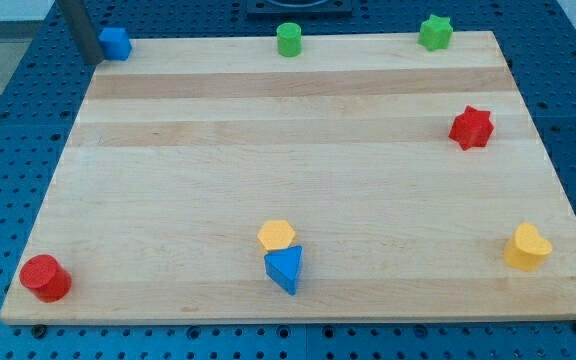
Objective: Push blue cube slightly towards right
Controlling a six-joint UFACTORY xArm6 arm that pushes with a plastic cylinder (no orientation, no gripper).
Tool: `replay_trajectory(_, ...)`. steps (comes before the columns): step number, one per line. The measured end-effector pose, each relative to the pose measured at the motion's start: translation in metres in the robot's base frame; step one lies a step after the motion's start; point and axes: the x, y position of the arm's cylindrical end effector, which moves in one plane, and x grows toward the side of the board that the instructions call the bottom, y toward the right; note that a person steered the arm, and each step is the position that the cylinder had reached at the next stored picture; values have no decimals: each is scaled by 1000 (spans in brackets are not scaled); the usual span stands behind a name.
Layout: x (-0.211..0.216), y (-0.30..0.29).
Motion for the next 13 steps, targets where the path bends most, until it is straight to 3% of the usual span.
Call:
replay_trajectory(2, -4, 0)
replay_trajectory(3, 21, 8)
replay_trajectory(4, 32, 54)
replay_trajectory(5, 16, 90)
replay_trajectory(7, 11, 0)
replay_trajectory(10, -3, 0)
replay_trajectory(12, -43, 1)
replay_trajectory(13, -43, 1)
